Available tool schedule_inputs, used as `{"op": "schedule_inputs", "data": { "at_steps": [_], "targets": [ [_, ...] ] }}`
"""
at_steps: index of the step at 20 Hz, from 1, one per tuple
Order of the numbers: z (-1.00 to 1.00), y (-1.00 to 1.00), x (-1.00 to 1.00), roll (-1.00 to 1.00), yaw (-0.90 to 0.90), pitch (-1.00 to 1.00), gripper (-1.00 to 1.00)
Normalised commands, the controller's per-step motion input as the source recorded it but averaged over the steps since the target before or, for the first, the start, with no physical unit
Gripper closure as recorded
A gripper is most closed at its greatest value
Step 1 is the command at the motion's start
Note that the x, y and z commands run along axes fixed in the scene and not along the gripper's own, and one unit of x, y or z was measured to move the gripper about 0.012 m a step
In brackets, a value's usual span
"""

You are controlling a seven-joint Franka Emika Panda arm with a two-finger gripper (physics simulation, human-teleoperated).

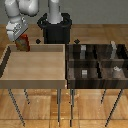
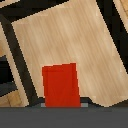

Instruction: Place the box of cereal into the appropriate compartment.

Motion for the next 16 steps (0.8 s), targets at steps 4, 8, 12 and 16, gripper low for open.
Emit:
{"op": "schedule_inputs", "data": {
  "at_steps": [4, 8, 12, 16],
  "targets": [
    [0.0, 1.0, 0.0, 0.0, 0.0, 0.0, 1.0],
    [0.0, 1.0, 0.0, 0.0, 0.0, 0.0, 1.0],
    [0.0, 1.0, 0.0, 0.0, 0.0, 0.0, 1.0],
    [0.0, 1.0, 0.0, 0.0, 0.0, 0.0, 1.0]
  ]
}}
